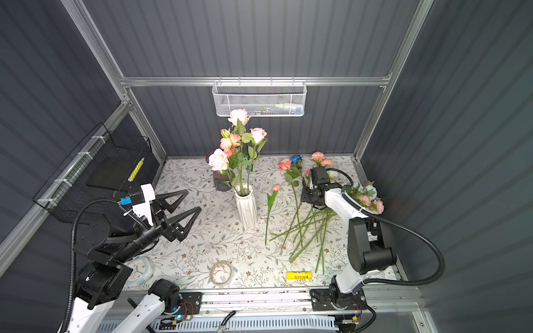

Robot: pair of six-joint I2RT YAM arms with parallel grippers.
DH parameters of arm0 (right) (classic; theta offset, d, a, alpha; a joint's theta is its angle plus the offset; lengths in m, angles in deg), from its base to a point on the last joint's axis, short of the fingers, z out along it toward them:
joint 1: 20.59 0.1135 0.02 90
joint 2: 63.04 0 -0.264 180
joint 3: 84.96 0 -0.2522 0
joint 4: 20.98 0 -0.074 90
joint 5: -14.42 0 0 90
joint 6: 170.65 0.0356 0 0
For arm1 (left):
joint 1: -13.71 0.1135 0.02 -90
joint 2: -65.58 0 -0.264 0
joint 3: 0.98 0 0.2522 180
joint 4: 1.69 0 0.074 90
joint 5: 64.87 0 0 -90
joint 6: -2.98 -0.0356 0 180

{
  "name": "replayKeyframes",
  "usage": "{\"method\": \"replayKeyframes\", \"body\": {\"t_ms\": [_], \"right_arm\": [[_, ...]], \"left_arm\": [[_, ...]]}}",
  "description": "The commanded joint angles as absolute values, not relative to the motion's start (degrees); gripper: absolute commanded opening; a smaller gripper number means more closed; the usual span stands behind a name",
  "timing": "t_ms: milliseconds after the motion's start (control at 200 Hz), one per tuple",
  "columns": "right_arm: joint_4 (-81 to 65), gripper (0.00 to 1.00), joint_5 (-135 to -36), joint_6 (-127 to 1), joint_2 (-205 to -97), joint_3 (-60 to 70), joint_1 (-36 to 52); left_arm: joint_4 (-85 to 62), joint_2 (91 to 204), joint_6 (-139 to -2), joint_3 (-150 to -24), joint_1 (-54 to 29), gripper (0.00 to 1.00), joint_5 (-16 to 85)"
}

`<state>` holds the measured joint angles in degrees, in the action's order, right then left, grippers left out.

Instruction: Arrange the flowers into the vase

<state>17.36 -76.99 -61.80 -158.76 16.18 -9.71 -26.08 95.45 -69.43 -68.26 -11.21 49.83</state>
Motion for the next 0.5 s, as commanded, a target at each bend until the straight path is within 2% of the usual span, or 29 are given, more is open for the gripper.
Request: {"method": "replayKeyframes", "body": {"t_ms": [0,75,210,495], "right_arm": [[21.82,0.51,-71.72,-64.88,-162.48,13.12,-8.83],[20.98,0.45,-69.32,-65.14,-164.07,12.76,-8.8],[20.57,0.41,-68.11,-66.24,-166.42,11.69,-8.8],[18.43,0.06,-70.73,-68.0,-166.37,10.65,-8.63]], "left_arm": [[-27.16,94.94,-70.47,-68.72,-11.25,0.96,50.05],[-27.28,94.85,-70.55,-68.84,-11.25,0.96,49.96],[-27.46,94.67,-70.53,-68.93,-11.25,0.96,49.99],[-27.33,94.91,-70.21,-69.15,-11.25,0.96,49.81]]}}
